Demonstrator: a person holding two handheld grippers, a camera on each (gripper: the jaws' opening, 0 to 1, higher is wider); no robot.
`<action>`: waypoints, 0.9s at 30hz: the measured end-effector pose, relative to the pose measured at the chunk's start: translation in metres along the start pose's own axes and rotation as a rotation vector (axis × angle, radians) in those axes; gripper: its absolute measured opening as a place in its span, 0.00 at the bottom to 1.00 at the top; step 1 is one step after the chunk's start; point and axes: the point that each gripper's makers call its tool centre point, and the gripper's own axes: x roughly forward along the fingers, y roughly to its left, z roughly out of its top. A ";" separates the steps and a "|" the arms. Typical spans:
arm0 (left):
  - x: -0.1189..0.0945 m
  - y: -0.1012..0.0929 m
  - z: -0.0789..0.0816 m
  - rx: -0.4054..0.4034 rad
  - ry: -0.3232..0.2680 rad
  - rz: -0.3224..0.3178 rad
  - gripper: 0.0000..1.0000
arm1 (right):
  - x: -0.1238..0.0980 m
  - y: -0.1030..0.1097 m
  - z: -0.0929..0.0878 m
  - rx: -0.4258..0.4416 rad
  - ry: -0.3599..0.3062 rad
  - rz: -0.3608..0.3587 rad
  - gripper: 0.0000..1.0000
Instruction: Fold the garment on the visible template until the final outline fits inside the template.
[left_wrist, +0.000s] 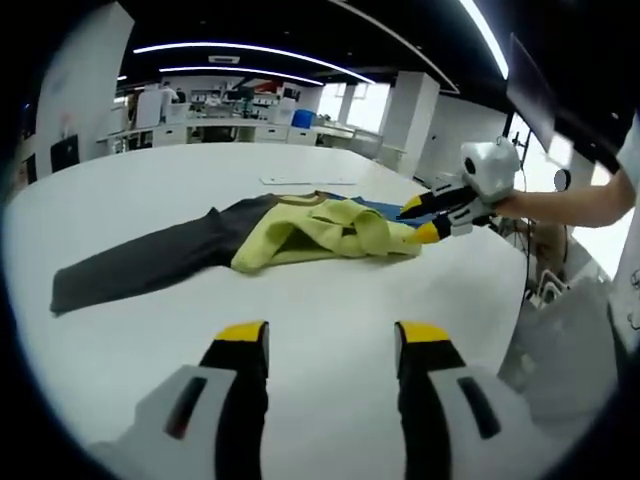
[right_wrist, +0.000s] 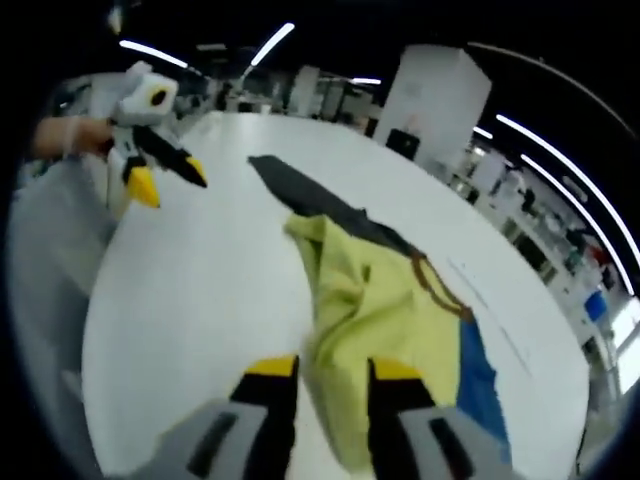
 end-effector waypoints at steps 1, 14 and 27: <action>0.000 0.000 -0.001 -0.002 0.002 0.000 0.47 | 0.002 0.002 0.000 0.000 -0.002 0.004 0.18; 0.000 0.000 -0.003 -0.007 0.005 0.002 0.47 | 0.025 0.001 -0.013 -0.048 0.054 -0.020 0.02; 0.000 0.002 -0.005 -0.014 0.008 0.005 0.47 | 0.005 -0.024 0.002 0.041 0.007 -0.043 0.00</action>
